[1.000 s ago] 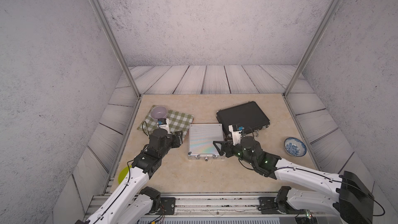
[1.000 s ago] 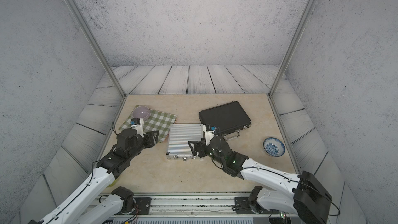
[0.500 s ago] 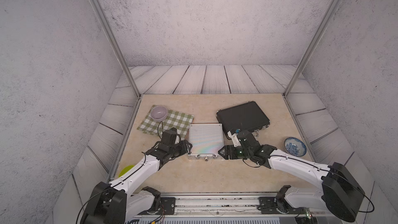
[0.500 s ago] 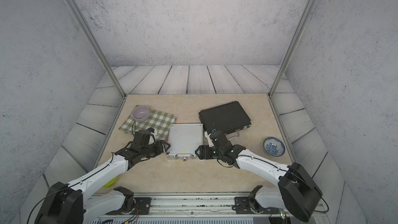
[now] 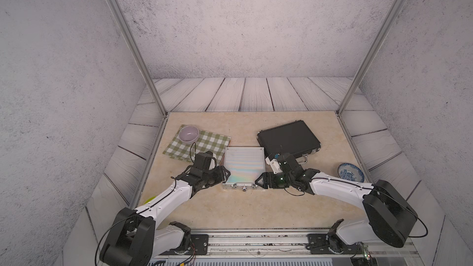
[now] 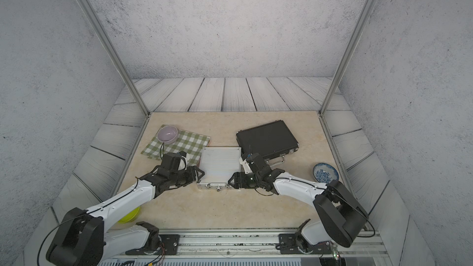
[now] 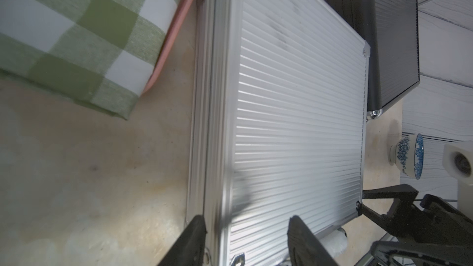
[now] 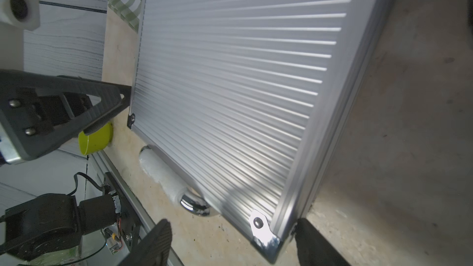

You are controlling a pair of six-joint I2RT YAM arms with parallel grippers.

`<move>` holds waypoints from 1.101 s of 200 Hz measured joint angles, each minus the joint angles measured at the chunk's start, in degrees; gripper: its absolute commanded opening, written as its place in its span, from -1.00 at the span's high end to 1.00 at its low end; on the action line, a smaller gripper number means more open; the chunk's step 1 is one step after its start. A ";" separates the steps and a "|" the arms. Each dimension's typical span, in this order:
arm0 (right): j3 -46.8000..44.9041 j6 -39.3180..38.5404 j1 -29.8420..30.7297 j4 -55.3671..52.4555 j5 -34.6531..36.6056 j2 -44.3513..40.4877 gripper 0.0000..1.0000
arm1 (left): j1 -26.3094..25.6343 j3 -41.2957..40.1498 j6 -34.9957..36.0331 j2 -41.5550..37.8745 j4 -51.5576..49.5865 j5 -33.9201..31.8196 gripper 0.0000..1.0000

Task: Open the poker set cases
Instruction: Open the case lid on the poker set case.

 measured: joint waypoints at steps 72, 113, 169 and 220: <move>1.11 -0.42 -0.42 -0.87 -1.05 0.37 -0.53 | 0.74 1.33 0.15 1.68 -1.31 2.60 0.02; 1.73 -1.51 -0.66 -2.03 -1.86 -0.57 -0.52 | 1.09 1.42 -0.31 -1.70 -2.62 3.45 0.02; 3.28 -2.89 -1.01 -5.66 -3.30 -5.03 -0.51 | 1.29 1.73 -2.29 -8.41 -5.75 4.15 0.02; 5.90 -3.98 -1.09 -10.34 -3.56 -9.86 -0.50 | 1.31 2.91 -4.39 -14.34 -9.05 5.11 0.02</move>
